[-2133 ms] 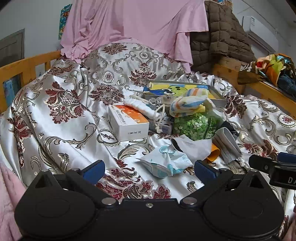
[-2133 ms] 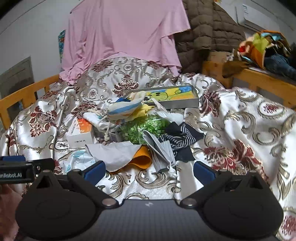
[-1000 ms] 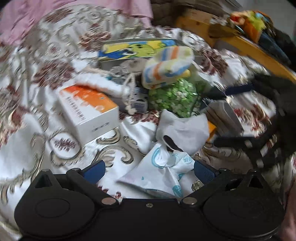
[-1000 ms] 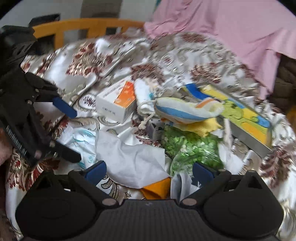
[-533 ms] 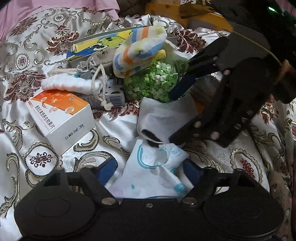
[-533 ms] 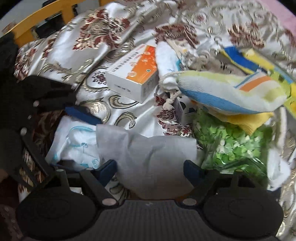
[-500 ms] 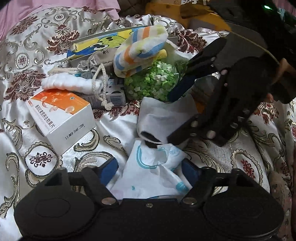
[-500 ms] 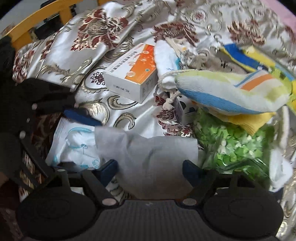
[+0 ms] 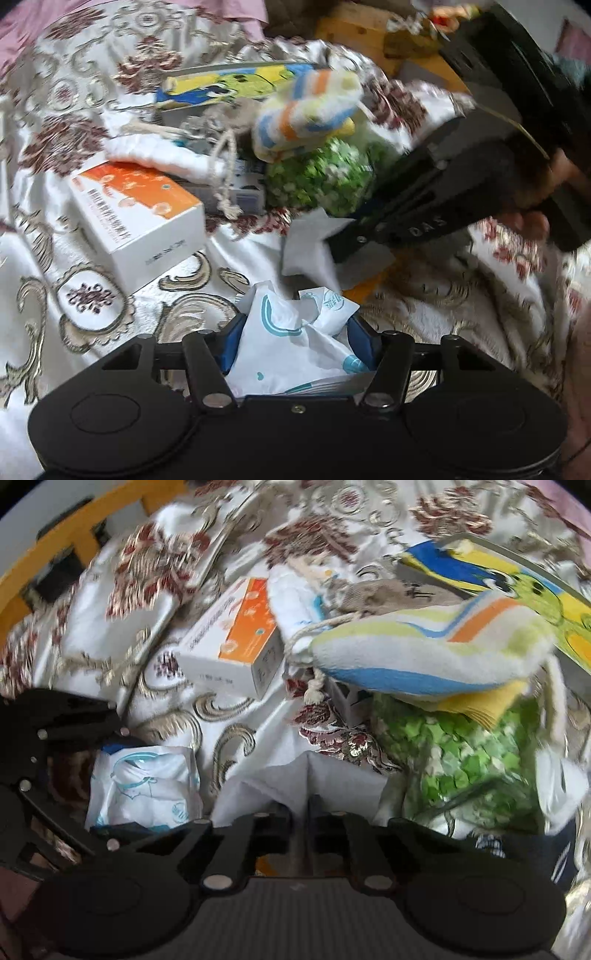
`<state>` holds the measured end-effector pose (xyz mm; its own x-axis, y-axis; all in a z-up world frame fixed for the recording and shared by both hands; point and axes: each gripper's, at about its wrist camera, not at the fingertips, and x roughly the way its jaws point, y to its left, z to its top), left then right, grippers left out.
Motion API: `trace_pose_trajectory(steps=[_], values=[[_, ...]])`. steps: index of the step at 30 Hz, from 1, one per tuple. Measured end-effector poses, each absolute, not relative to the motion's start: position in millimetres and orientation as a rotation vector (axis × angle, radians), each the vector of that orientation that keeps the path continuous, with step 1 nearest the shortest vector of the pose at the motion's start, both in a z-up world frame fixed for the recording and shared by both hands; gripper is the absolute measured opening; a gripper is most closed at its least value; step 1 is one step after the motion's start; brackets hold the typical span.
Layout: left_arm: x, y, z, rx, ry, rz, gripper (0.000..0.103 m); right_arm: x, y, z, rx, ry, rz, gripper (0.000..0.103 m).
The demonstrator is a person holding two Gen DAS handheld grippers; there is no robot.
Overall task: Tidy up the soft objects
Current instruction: 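Carry the tissue packet and grey mask into the painted tray and release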
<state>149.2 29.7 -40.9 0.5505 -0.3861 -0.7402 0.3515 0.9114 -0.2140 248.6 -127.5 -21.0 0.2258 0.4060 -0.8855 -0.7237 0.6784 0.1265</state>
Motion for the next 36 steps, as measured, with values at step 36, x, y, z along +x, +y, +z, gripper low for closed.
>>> trace_pose_trajectory(steps=[36], values=[[318.8,37.3,68.0,-0.300,0.470,-0.342,0.061,347.2,-212.6,108.4,0.033,0.685,0.585,0.005]])
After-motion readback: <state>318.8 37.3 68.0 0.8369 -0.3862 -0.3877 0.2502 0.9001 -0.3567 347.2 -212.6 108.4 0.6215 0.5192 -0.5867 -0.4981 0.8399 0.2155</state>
